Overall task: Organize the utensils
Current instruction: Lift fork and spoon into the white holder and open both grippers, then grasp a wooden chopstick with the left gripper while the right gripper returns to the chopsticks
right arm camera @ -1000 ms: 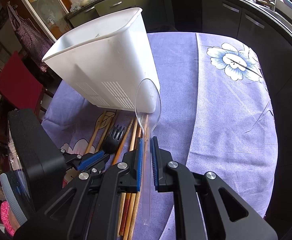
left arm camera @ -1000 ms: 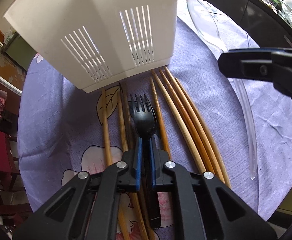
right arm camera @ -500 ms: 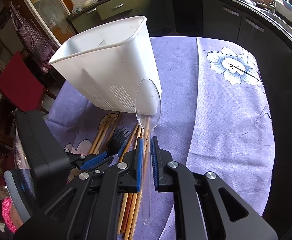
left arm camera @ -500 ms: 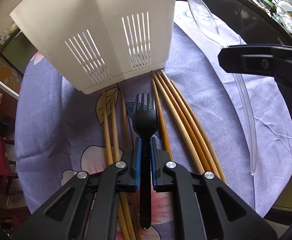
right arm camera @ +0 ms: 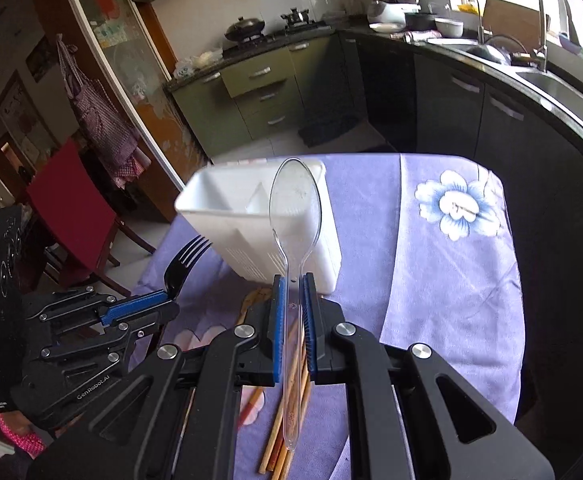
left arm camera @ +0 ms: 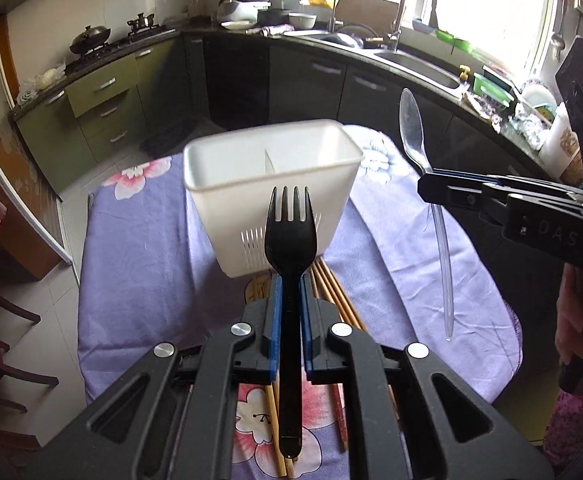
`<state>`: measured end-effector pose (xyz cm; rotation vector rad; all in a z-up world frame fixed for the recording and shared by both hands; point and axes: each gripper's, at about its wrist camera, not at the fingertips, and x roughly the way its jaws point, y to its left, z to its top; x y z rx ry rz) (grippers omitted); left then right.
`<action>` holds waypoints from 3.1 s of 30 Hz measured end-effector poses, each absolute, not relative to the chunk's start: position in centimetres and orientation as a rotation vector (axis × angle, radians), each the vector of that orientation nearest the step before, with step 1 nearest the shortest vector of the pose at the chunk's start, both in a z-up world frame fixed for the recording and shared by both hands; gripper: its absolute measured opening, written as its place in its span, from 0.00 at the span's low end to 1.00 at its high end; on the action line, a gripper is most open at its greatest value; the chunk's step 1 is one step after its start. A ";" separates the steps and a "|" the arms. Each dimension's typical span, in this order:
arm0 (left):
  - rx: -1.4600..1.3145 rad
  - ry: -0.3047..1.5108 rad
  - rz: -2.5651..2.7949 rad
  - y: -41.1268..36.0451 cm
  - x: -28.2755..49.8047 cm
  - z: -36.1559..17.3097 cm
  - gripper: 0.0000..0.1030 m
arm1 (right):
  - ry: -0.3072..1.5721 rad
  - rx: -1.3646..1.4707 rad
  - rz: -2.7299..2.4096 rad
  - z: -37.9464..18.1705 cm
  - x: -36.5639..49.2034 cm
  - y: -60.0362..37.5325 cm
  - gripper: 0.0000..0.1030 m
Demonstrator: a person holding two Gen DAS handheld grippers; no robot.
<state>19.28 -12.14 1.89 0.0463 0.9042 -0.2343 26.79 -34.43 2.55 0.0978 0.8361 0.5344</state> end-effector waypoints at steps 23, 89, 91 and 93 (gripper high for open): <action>-0.071 0.316 -0.117 -9.5 28.4 6.9 0.08 | 0.406 0.104 0.516 5.4 36.5 -31.0 0.09; 0.078 1.131 -0.082 -9.1 22.9 -12.7 0.29 | 1.164 -0.154 0.487 -12.2 29.4 -31.3 0.16; 0.072 1.143 -0.077 -9.0 23.4 -13.0 0.28 | 1.167 -0.152 0.486 -12.4 29.7 -31.1 0.16; 0.067 1.144 -0.081 -9.0 23.6 -13.1 0.28 | 1.169 -0.150 0.490 -12.6 29.9 -30.9 0.16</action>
